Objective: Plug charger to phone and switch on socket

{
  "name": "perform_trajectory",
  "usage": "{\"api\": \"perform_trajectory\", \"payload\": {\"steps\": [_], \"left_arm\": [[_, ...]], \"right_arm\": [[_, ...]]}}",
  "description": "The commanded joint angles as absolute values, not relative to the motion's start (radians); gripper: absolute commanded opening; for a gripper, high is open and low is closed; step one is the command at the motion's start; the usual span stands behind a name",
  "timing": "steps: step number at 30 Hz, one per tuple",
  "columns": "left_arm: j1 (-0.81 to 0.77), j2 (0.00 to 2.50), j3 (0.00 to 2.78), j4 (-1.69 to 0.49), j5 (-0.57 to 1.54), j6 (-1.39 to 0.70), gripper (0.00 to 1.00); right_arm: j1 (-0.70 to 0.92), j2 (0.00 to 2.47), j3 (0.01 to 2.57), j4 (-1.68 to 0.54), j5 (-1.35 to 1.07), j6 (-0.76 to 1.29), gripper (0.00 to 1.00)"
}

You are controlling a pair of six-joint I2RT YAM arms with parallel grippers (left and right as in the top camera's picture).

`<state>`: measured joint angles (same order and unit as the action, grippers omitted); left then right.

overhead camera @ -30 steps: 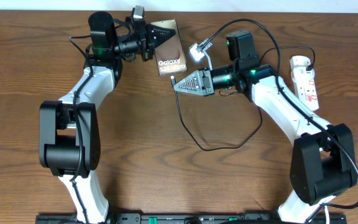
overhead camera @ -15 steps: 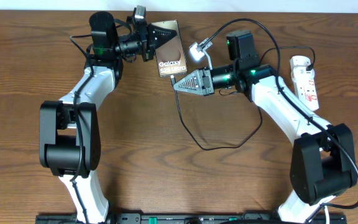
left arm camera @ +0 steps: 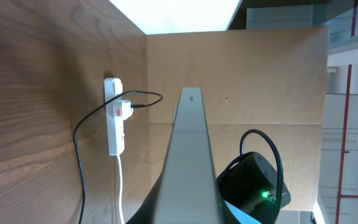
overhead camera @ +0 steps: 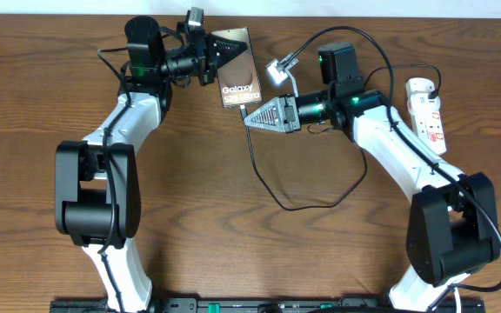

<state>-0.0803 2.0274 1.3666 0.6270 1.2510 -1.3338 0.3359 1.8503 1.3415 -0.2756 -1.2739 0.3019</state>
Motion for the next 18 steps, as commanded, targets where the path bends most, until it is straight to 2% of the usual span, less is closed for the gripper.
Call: {"api": "perform_trajectory", "payload": {"steps": [1, 18], "left_arm": [[-0.075, 2.011, 1.378, 0.638, 1.267, -1.321, 0.07], [-0.075, 2.011, 1.378, 0.638, 1.268, -1.320, 0.07]], "right_arm": [[0.335, 1.850, 1.350, -0.282, -1.269, 0.322, 0.01], [0.335, 1.850, 1.350, -0.281, -1.266, 0.344, 0.01]]}}
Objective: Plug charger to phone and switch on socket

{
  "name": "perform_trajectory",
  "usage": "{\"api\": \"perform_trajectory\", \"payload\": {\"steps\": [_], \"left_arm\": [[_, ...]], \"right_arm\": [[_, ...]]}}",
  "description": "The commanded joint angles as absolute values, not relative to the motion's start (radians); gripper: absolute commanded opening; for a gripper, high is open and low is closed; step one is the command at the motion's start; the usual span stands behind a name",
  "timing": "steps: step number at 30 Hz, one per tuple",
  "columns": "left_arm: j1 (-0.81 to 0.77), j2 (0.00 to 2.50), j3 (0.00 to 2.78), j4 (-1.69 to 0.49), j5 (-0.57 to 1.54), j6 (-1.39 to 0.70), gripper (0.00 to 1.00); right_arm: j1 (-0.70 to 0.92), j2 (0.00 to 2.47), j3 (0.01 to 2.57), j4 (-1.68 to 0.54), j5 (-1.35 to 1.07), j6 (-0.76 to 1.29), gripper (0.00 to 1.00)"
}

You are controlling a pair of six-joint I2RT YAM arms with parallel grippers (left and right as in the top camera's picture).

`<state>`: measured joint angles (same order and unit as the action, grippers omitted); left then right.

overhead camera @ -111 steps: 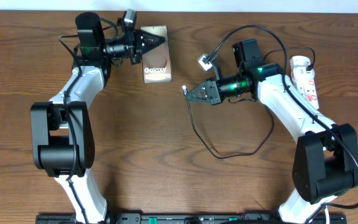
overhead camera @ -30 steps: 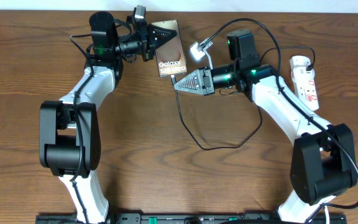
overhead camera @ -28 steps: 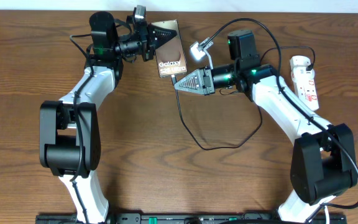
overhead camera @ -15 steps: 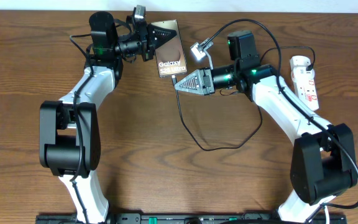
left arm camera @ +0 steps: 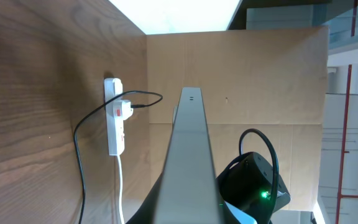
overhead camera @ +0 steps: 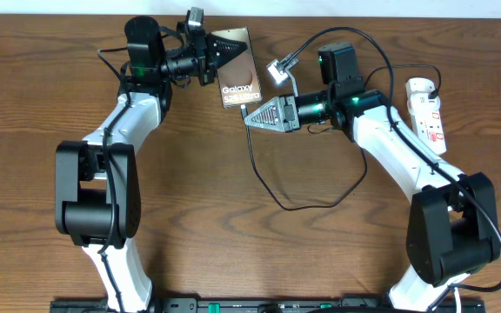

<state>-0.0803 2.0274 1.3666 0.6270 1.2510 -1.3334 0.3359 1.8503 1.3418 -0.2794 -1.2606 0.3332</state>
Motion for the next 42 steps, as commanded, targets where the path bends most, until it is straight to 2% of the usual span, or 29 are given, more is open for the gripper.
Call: {"api": "perform_trajectory", "payload": {"steps": [1, 42], "left_arm": [[-0.075, 2.011, 1.378, 0.638, 1.268, -1.320, 0.07], [-0.075, 2.011, 1.378, 0.638, 1.253, -1.231, 0.07]], "right_arm": [[0.334, 1.850, 1.350, -0.281, -1.266, 0.344, 0.01], [0.344, 1.850, 1.350, -0.168, -1.208, 0.524, 0.01]]}}
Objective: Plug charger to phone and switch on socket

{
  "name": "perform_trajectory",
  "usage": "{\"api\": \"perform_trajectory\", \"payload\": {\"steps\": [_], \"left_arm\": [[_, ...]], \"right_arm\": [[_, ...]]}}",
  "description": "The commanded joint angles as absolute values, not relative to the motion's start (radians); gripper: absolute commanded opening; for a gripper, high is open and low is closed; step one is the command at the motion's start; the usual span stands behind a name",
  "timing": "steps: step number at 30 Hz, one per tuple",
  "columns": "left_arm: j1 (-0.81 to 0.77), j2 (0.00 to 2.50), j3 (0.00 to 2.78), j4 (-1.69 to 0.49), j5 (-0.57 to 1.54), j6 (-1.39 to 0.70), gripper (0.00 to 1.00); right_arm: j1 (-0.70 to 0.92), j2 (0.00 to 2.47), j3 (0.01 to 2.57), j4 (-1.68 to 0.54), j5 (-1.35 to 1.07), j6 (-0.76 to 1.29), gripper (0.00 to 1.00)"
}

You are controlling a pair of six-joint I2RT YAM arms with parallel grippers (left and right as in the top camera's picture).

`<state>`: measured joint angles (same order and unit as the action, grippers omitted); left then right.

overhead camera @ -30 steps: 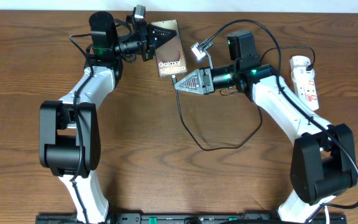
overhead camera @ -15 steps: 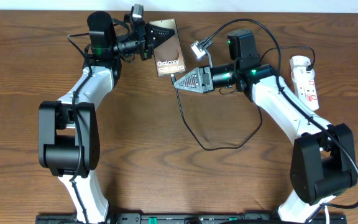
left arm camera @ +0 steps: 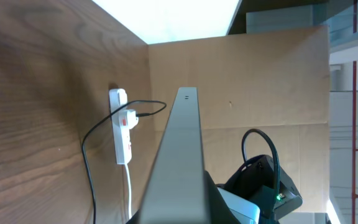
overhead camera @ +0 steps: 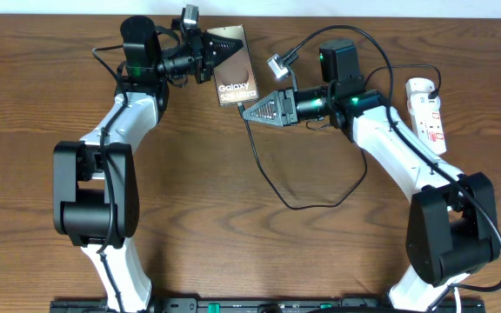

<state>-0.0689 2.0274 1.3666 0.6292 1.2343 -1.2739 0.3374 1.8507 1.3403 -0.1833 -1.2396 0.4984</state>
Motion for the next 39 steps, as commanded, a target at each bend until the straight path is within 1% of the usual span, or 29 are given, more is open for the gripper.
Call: {"api": "perform_trajectory", "payload": {"steps": [1, 12, 20, 39], "left_arm": [[-0.075, 2.011, 1.378, 0.638, 1.247, -1.231, 0.07], [-0.083, 2.011, 1.378, 0.638, 1.237, -1.231, 0.07], [-0.083, 2.011, 1.378, 0.638, 1.221, -1.231, 0.07], [-0.084, 2.011, 1.378, 0.638, 1.257, -1.208, 0.07]], "right_arm": [[0.348, 1.850, 1.350, -0.168, -1.198, 0.524, 0.01], [0.368, 1.850, 1.350, -0.158, -1.135, 0.549, 0.01], [0.368, 1.850, 1.350, -0.097, -1.130, 0.614, 0.01], [0.334, 1.850, 1.350, -0.047, -1.127, 0.645, 0.01]]}}
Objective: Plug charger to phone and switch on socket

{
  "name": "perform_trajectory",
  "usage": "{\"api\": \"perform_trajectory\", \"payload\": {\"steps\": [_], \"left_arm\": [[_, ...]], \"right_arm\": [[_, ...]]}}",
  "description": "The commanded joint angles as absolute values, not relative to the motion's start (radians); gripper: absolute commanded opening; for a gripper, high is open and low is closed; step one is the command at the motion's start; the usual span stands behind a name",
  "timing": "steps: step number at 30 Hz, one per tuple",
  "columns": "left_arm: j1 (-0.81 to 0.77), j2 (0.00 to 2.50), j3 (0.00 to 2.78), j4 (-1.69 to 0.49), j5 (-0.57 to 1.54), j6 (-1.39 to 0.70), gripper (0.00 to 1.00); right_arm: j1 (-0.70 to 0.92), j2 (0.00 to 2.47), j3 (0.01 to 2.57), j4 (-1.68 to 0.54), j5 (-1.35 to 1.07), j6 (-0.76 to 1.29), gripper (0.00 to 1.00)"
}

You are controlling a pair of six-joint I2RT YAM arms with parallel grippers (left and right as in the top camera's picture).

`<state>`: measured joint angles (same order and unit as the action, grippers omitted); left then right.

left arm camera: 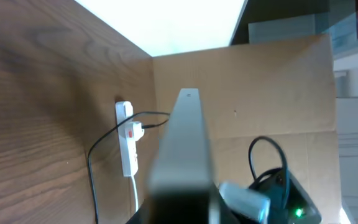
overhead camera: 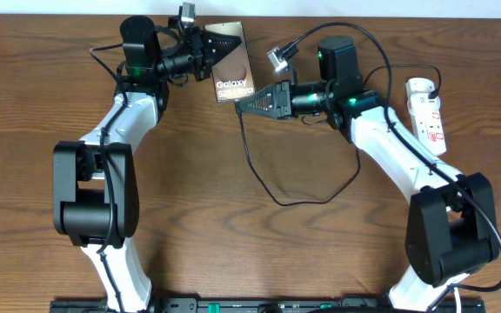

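Observation:
The phone (overhead camera: 231, 65), brown-backed with "Galaxy" printed on it, is held tilted at the back of the table with my left gripper (overhead camera: 224, 43) shut on its upper end. In the left wrist view its thin edge (left arm camera: 185, 137) runs up the middle, blurred. My right gripper (overhead camera: 240, 105) points left, shut on the end of the black charger cable (overhead camera: 272, 196), its tip just below the phone's lower edge. The connector itself is hidden between the fingers. The cable loops across the table to the plug in the white power strip (overhead camera: 429, 109), whose red switch (left arm camera: 131, 132) shows in the left wrist view.
The table's back edge lies right behind the phone and both grippers. The cable's loop sags to mid-table between the two arms. The power strip (left arm camera: 127, 140) lies along the right edge, behind my right arm's elbow (overhead camera: 381, 130).
The phone and my left gripper have shifted slightly up and left. My right gripper has moved left and up, and its tip now sits closer under the phone's lower edge.
At first the phone was in my left gripper and the cable end in my right gripper, whose tip hung lower right of the phone. That hardly changed at the second moment. Then both had shifted up and left, and now the gap is smaller still.

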<state>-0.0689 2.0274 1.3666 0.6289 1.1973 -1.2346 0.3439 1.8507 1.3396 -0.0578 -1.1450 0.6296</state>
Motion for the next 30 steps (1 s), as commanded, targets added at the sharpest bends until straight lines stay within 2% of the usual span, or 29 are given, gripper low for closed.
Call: {"api": "perform_trajectory", "payload": {"steps": [1, 13, 16, 20, 22, 25, 30], "left_arm": [[-0.086, 2.011, 1.378, 0.638, 1.256, -1.208, 0.07], [-0.093, 2.011, 1.378, 0.638, 1.257, -1.196, 0.07], [-0.092, 2.011, 1.378, 0.637, 1.262, -1.179, 0.07], [-0.092, 2.011, 1.378, 0.632, 1.305, -1.134, 0.07], [-0.093, 2.012, 1.378, 0.628, 1.340, -1.089, 0.07], [-0.098, 2.012, 1.378, 0.597, 1.374, -1.042, 0.07], [-0.103, 2.012, 1.378, 0.460, 1.388, -0.897, 0.07]], "right_arm": [[0.334, 1.850, 1.350, -0.043, -1.125, 0.652, 0.01], [0.320, 1.850, 1.350, -0.001, -1.156, 0.650, 0.01], [0.294, 1.849, 1.350, 0.040, -1.202, 0.651, 0.12], [0.242, 1.848, 1.350, 0.040, -1.206, 0.634, 0.37], [0.210, 1.848, 1.350, 0.033, -1.202, 0.607, 0.53], [0.166, 1.848, 1.350, 0.025, -1.199, 0.584, 0.58], [0.131, 1.843, 1.352, -0.020, -1.178, 0.527, 0.60]]}}
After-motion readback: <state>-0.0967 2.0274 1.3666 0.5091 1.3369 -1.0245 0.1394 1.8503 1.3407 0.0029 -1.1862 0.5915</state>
